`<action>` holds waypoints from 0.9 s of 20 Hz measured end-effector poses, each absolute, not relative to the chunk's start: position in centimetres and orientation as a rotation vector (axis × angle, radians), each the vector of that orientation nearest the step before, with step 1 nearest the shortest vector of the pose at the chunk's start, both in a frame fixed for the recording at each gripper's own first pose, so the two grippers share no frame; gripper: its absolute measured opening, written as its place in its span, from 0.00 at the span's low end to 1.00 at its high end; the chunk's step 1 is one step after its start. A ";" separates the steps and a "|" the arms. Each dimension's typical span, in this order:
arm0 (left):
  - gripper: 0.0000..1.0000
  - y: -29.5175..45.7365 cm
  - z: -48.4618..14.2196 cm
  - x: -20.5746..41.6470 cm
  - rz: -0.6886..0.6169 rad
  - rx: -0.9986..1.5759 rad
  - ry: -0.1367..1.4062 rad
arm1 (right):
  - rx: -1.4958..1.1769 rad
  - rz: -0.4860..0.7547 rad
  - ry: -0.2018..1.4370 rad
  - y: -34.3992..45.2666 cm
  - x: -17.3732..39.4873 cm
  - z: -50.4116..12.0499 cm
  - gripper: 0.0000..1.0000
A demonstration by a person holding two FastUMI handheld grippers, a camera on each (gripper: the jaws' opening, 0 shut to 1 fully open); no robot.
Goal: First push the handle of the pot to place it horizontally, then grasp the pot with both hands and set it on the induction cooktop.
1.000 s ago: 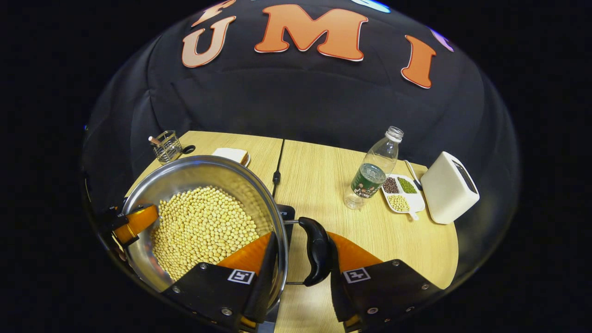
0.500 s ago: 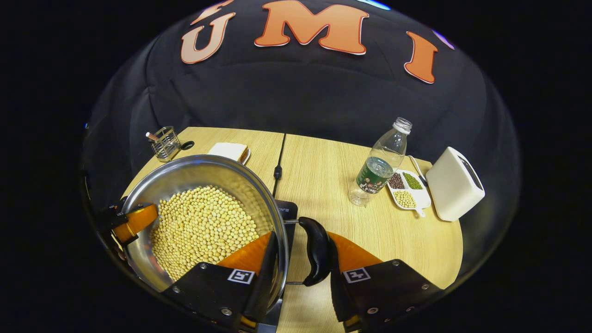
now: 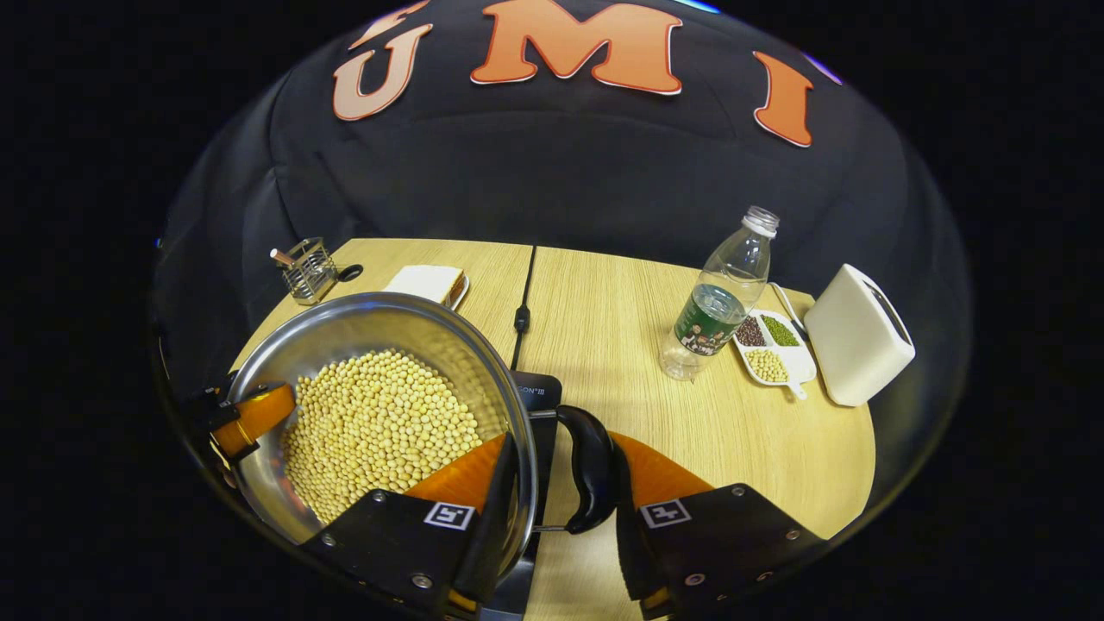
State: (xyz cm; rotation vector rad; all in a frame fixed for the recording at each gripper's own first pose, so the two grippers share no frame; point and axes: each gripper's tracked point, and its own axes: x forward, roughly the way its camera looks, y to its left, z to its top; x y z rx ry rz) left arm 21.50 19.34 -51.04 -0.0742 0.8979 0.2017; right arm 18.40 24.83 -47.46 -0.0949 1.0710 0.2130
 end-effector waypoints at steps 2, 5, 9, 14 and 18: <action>0.81 20.0 -51.2 21.7 0.208 0.004 0.894 | -0.062 0.212 1.069 24.8 18.4 -47.5 0.63; 0.90 20.0 -50.9 21.4 0.222 0.034 0.888 | -0.003 0.234 1.079 25.1 18.1 -47.0 0.70; 0.91 20.0 -46.6 22.5 0.231 0.094 0.774 | 0.000 0.224 0.965 23.5 18.9 -43.1 0.81; 0.91 16.8 -36.4 23.2 0.201 0.127 0.589 | 0.036 0.213 0.765 20.9 18.9 -34.5 0.90; 0.92 13.6 -26.9 22.5 0.183 0.115 0.441 | 0.038 0.213 0.576 18.3 17.9 -26.1 0.93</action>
